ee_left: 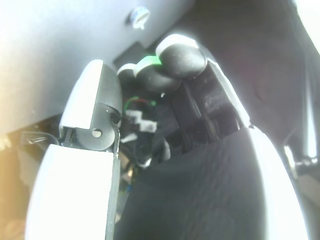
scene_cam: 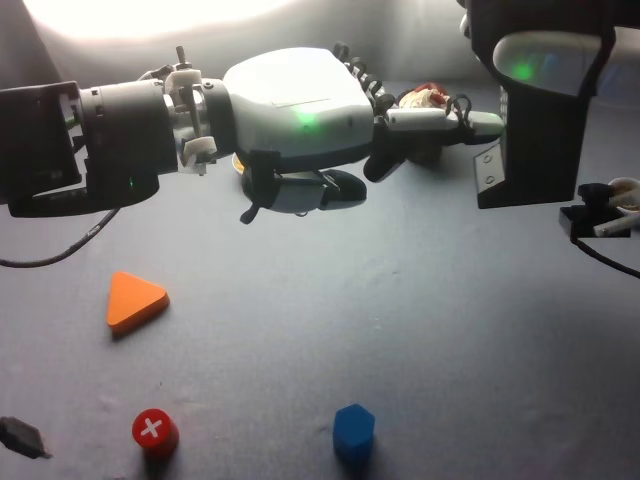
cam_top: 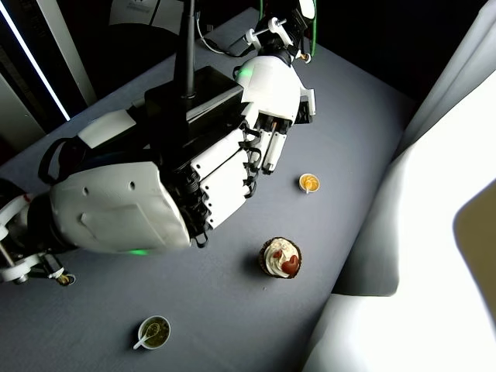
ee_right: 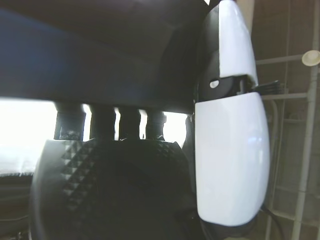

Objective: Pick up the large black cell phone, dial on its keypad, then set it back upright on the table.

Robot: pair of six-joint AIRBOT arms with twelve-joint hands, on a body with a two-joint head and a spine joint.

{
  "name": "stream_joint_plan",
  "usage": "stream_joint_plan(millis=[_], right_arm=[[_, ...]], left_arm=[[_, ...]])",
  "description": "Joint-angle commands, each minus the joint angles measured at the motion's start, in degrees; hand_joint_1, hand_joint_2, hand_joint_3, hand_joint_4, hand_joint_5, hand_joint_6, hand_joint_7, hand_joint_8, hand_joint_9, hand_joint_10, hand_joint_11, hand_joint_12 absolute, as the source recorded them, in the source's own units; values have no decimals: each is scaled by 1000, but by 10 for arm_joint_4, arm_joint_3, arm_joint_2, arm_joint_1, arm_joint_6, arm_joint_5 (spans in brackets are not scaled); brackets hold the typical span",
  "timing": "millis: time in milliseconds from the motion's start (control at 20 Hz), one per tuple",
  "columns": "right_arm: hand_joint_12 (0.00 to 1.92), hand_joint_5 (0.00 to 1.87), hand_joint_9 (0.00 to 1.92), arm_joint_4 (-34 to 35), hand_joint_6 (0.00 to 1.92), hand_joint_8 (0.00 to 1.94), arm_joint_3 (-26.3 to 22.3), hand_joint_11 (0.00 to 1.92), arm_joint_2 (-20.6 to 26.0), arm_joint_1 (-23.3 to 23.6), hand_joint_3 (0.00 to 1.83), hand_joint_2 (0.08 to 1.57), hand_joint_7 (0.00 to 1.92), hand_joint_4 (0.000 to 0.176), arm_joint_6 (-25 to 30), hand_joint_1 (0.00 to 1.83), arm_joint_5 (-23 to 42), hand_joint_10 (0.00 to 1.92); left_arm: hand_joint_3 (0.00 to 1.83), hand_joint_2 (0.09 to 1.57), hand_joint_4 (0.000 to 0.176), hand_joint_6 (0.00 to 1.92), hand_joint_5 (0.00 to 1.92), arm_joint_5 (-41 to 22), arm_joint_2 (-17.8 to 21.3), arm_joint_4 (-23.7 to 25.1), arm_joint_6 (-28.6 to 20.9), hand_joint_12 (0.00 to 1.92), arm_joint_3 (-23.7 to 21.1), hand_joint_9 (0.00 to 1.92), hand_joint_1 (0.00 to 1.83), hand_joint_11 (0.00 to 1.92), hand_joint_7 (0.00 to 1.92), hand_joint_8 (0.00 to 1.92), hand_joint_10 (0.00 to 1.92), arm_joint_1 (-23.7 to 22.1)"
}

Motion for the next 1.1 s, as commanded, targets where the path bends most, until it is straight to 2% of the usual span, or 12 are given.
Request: stream_joint_plan(millis=[0,200,250,300,450,500,550,650,750,850,950,1050], right_arm=[[1620,1052,911,12,577,1042,0,826,5,7,0,1106,913,0,12,1489,79,1164],[1633,1054,900,12,582,1062,4,807,5,7,1,1111,897,0,12,1488,79,1180],[1625,1045,903,12,607,1050,4,812,5,7,0,1110,904,0,12,1489,79,1173],[1625,1045,903,12,607,1050,4,812,5,7,0,1110,904,0,12,1489,79,1173],[1653,1031,879,12,610,1089,4,797,5,7,0,1119,886,0,12,1487,79,1215],[1658,1011,879,12,664,1099,4,781,5,7,2,1121,884,0,12,1487,79,1206],[1674,994,858,12,677,1135,4,776,5,7,0,1131,865,0,12,1485,79,1237],[1671,1014,872,12,636,1126,5,775,5,7,0,1126,872,0,12,1486,79,1223],[1668,994,840,12,700,1138,5,783,5,7,0,1133,852,0,12,1484,79,1257],[1670,983,824,15,708,1132,4,796,4,7,0,1136,854,0,11,1483,79,1282],[1667,1001,846,18,692,1107,4,789,4,7,0,1130,868,0,10,1484,79,1254],[1666,1008,853,20,701,1087,4,782,4,7,0,1127,876,0,9,1484,79,1243]], left_arm=[[0,1288,150,0,0,-56,8,-35,-5,1921,-4,687,1299,667,644,1587,1921,-11],[0,1288,159,0,0,-66,33,-35,-18,1921,6,683,1300,674,644,1588,1921,9],[0,1284,152,0,0,-71,38,-35,-21,1921,13,691,1302,679,652,1579,1921,13],[0,1284,152,0,0,-74,42,-35,-23,1921,21,691,1302,679,652,1579,1921,16],[0,1288,166,0,0,-81,44,-35,-27,1921,43,642,1294,625,641,1583,1921,18],[4,1297,157,0,0,-81,44,-36,-28,1921,45,627,1290,610,622,1608,1921,18],[3,1296,158,0,0,-80,44,-38,-28,1921,47,623,1291,596,626,1606,1921,17],[0,1289,156,0,0,-80,39,-40,-30,1921,44,646,1296,610,643,1589,1921,15],[0,1291,157,0,0,-81,33,-40,-29,1921,40,648,1297,612,639,1598,1921,13],[4,1301,147,0,0,-79,25,-40,-27,1921,34,645,1292,625,618,1622,1921,6],[1,1296,149,0,0,-73,15,-40,-24,1921,29,650,1294,633,627,1610,1921,-4],[0,1289,161,0,0,-65,3,-40,-21,1921,22,654,1298,633,643,1588,1921,-10]])
